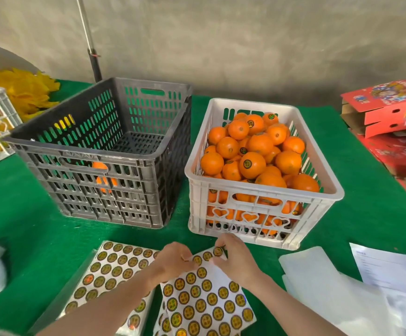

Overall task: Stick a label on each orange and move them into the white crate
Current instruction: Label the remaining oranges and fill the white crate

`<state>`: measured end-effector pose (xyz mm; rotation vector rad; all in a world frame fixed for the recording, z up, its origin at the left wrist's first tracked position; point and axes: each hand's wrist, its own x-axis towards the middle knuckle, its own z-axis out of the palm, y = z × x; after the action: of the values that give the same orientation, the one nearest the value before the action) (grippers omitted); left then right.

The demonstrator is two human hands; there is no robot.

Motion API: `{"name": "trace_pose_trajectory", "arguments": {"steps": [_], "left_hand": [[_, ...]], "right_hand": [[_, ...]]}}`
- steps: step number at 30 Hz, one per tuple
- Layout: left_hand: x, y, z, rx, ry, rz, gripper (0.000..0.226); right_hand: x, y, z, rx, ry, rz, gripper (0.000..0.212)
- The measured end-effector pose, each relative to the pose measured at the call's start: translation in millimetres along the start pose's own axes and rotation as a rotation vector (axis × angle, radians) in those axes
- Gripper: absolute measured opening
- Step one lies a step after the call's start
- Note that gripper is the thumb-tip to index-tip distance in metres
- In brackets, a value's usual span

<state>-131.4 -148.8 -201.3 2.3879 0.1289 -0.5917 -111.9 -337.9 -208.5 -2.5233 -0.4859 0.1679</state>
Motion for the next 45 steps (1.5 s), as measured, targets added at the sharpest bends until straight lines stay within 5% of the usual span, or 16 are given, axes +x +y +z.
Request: {"name": "trace_pose_trajectory", "arguments": {"steps": [3,13,21,27,33,36,38,40,45], "left_hand": [[3.4,5.8,-8.5,-0.172,0.029,-0.048,0.015],[4.2,16.8,-25.7,-0.562,-0.102,-0.113,0.010],[14.1,11.3,-20.1,-0.360,-0.125,-0.065,0.012],[3.4,12.8,-17.4,0.054,-0.134,0.208,0.023],[-51.4,10.1,-127.7,-0.005,0.440,0.710,0.018],[-63.3,-8.6,-215.5,-0.061,0.798,0.674,0.015],[-49.5,-22.4,-271.4,-0.024,0.899,0.522,0.014],[-17.8,-34.6,-319.0,0.202,0.791,0.340,0.020],[84.8,-59.9,-378.2,0.823,0.128,0.058,0.048]], "right_hand": [[-8.5,-2.5,2.8,-0.070,0.206,-0.149,0.035],[-14.4,-23.6,21.5,0.006,0.239,-0.171,0.015],[-22.4,-29.4,13.6,0.163,0.203,-0.216,0.009],[-5.9,-76.5,-38.6,0.442,0.305,-0.292,0.008],[67.1,-170.3,-97.9,0.453,0.563,-0.593,0.011],[121.1,-210.2,-101.7,0.391,0.527,-0.586,0.025],[160.8,-232.5,-96.9,0.279,0.400,-0.554,0.041],[196.8,-246.0,-86.8,0.120,0.242,-0.513,0.057],[246.6,-246.2,-53.2,-0.086,0.010,-0.420,0.075]]}}
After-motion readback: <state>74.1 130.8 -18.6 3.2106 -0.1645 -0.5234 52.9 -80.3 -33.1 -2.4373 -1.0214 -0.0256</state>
